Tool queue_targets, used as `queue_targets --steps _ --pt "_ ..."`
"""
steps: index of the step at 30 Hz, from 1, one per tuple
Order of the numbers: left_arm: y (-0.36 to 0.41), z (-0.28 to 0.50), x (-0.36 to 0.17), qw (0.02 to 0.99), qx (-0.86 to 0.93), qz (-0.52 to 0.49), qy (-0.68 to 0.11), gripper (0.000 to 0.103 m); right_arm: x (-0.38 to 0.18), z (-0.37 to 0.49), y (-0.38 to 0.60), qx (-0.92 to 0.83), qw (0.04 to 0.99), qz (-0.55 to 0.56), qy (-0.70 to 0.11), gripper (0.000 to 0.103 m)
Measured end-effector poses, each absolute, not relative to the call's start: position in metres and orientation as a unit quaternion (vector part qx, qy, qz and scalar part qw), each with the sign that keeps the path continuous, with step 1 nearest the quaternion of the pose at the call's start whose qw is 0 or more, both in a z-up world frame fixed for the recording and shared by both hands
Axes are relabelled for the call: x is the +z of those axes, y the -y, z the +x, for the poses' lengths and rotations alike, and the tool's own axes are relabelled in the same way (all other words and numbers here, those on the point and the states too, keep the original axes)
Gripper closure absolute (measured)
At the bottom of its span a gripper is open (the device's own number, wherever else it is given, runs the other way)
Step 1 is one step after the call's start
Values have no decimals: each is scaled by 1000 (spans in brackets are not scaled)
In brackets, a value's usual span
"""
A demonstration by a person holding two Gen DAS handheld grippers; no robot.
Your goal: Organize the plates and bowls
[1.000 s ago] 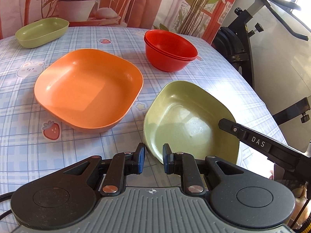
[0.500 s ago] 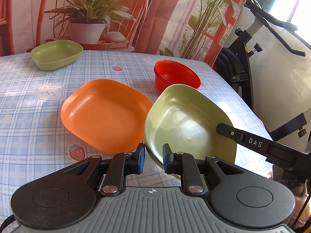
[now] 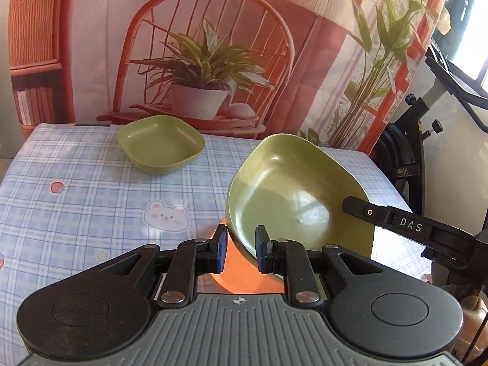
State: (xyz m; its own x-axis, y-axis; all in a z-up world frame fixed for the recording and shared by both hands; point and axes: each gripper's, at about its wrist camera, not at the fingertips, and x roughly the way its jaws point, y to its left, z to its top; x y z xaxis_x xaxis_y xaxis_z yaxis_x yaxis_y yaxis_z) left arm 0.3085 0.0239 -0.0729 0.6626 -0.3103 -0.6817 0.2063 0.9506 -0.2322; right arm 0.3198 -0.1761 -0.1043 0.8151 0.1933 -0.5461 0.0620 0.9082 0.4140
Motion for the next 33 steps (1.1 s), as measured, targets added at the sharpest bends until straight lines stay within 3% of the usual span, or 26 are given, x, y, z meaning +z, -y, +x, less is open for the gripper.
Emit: queue_targets --steps 5,12,33 --pt "-38 318 -69 914 -147 -77 -371 83 -108 331 154 23 941 174 -288 97" --pt "-25 315 -115 897 -150 -71 -410 82 -132 331 149 -7 945 146 -292 96" --pt "-6 328 -152 879 -142 -37 -454 83 -180 334 164 -7 926 165 -339 97"
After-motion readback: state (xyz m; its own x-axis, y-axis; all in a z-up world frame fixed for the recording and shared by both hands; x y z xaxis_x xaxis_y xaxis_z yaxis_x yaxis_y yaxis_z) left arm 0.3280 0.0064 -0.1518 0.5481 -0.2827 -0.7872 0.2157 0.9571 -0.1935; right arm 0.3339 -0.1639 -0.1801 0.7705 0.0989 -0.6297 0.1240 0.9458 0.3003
